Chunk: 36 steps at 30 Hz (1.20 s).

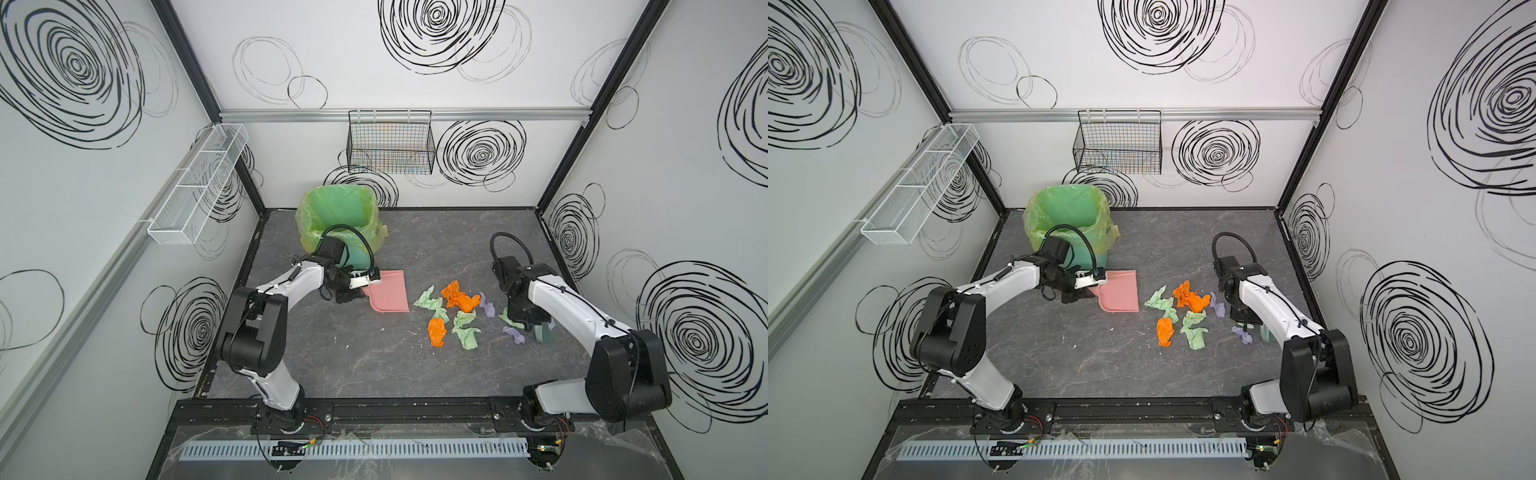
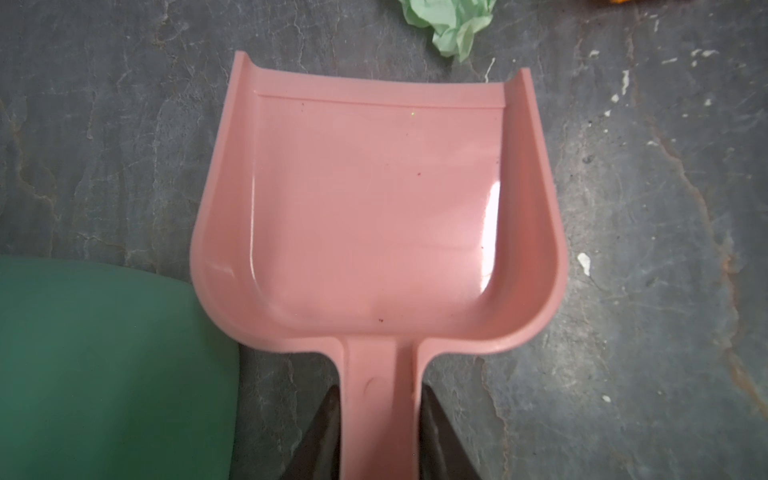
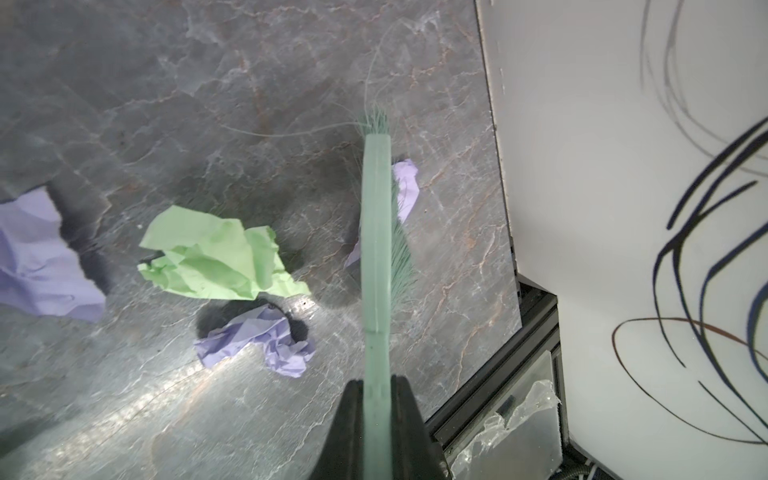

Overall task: Sweep away the paper scraps from the table
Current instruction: 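Move the brush with the right gripper behind the purple and green scraps, then sweep the scraps with the right gripper toward the pink dustpan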

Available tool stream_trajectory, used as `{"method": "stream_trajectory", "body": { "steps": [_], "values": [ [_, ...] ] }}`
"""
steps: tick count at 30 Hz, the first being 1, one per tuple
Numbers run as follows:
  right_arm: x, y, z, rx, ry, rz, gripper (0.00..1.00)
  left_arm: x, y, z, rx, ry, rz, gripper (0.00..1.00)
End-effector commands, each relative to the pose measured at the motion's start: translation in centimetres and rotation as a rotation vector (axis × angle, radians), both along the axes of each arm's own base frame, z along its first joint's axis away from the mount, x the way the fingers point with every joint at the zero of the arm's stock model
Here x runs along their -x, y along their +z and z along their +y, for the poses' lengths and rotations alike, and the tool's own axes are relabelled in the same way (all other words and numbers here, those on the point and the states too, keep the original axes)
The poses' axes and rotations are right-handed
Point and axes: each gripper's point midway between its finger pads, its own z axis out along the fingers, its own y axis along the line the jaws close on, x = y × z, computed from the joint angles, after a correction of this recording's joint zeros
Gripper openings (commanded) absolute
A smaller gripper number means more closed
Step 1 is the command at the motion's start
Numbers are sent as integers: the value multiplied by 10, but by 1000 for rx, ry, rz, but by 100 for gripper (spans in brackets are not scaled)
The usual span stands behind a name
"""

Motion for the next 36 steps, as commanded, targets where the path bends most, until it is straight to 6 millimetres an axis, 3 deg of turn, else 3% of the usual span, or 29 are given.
{"method": "stream_trajectory", "body": {
  "steps": [1, 8, 13, 20, 29, 36],
  "values": [
    [0, -10, 20, -77, 27, 25, 0, 0, 0, 0, 22, -17, 5, 0],
    [-3, -28, 51, -225, -10, 81, 0, -3, 0, -5, 17, -17, 11, 0],
    [-18, -35, 80, -294, 44, 73, 0, -3, 4, -12, 20, -20, 6, 0],
    [-36, -18, 110, -376, 90, 4, 0, 1, 1, -18, 19, -25, 14, 0],
    [-35, -10, 138, -402, 142, -4, 0, 4, -2, -26, 18, -27, 23, 0],
    [-37, 19, 170, -399, 215, -26, 0, 6, -11, -31, 13, -25, 36, 0]
  ]
}}
